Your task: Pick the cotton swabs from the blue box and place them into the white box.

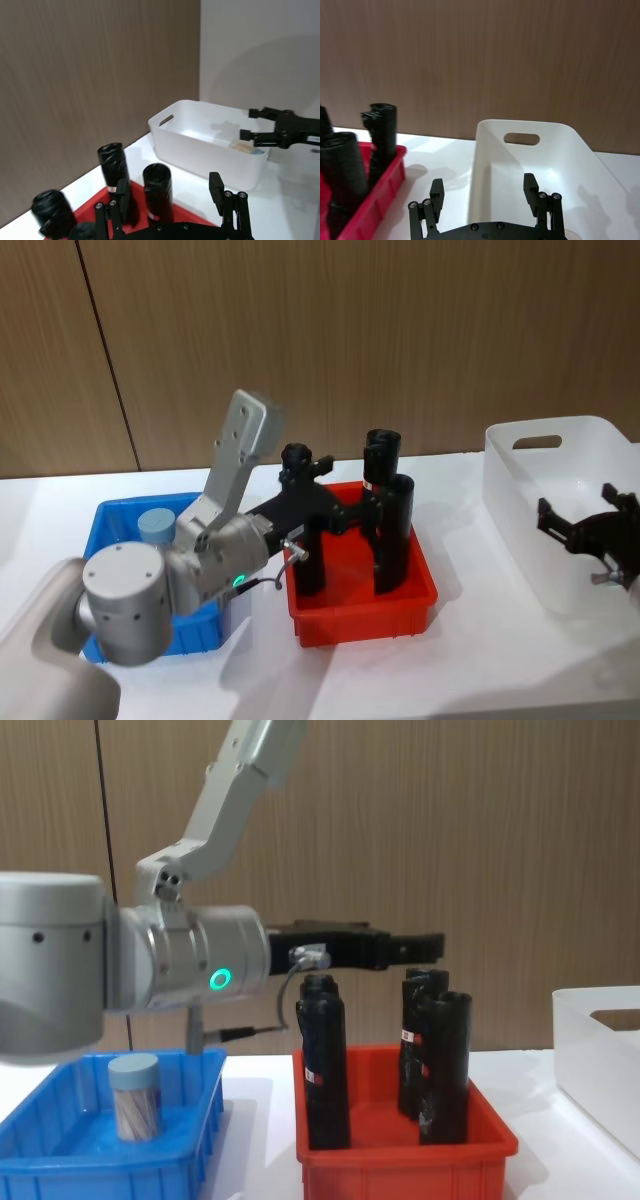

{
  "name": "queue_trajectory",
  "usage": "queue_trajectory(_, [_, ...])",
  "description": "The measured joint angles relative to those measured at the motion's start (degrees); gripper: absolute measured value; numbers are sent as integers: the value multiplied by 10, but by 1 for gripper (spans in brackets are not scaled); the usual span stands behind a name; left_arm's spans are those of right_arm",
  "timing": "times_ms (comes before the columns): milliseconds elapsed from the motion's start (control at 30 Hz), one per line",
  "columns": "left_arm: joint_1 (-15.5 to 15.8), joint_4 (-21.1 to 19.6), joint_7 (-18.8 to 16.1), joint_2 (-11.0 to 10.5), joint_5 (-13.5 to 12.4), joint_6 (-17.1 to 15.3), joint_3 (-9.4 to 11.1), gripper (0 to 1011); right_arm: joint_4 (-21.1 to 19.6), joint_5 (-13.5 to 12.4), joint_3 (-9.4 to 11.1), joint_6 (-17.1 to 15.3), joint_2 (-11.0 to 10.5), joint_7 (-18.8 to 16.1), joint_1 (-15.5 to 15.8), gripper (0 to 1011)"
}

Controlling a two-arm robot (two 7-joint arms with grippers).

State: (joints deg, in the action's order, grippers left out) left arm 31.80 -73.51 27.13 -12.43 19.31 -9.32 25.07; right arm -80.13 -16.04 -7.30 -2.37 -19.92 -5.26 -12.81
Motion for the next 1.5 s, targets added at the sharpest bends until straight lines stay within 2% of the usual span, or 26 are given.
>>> queue_trajectory(733, [-111, -120, -161, -58, -47, 52, 6, 1004, -166, -4, -44, 4, 4, 12, 107, 1002])
queue_trajectory(933, [-142, -154, -207, -74, -61, 67, 8, 1004, -199, -4, -54, 4, 5, 14, 129, 1002])
queue_trajectory(1200, [-175, -189, -255, -91, -75, 82, 9, 1004, -211, -4, -57, 4, 6, 15, 136, 1002])
queue_trajectory(1500, [-182, -197, -265, -95, -78, 86, 10, 1004, -211, -4, -57, 5, 6, 15, 136, 1002])
